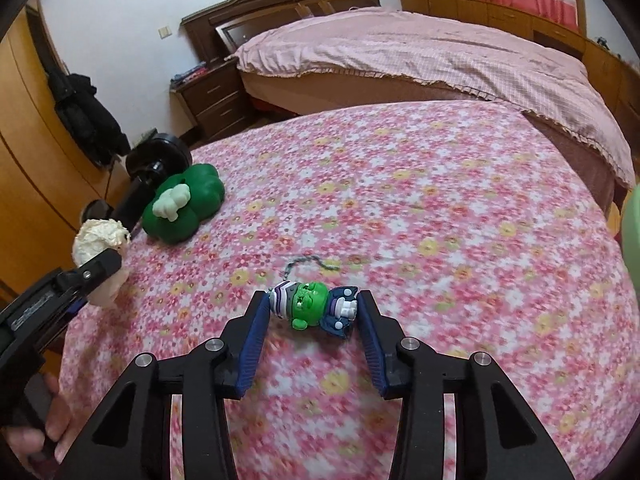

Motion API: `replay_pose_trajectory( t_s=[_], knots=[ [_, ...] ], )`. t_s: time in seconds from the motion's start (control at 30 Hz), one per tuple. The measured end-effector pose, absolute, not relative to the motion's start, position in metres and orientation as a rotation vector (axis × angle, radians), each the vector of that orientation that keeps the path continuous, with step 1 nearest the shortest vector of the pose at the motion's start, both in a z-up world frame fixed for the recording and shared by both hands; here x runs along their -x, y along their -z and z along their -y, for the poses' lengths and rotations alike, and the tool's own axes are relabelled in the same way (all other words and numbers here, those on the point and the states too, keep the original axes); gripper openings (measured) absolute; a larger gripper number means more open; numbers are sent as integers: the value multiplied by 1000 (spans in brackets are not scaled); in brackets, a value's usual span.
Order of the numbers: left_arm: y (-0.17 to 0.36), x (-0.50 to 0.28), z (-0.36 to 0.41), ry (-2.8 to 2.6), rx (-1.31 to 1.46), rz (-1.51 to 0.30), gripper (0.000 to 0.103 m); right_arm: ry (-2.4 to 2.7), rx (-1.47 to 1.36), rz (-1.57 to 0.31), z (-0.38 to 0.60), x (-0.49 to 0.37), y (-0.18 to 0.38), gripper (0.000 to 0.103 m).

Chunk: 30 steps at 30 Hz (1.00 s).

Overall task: Collect trash
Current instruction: 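Grasp the green figurine keychain with the right gripper while the left holds the paper, then carry the paper in the left gripper over the bucket while the right carries the keychain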

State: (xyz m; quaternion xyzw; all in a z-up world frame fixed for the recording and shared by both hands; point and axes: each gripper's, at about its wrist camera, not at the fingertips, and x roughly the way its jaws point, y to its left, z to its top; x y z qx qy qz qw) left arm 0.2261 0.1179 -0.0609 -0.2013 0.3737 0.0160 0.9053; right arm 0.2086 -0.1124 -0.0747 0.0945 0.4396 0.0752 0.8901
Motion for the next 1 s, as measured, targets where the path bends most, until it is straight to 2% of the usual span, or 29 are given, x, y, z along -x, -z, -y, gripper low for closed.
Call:
replay_pose_trajectory(
  t_s=[0.5,1.0],
  knots=[
    [55,-224,-97,1,341,-742,38,-49,-291,-771,208,-131,24,45],
    [26,-208,-13,205,229,-759,38,196,-417,-632,331,-71,-3,45]
  ],
)
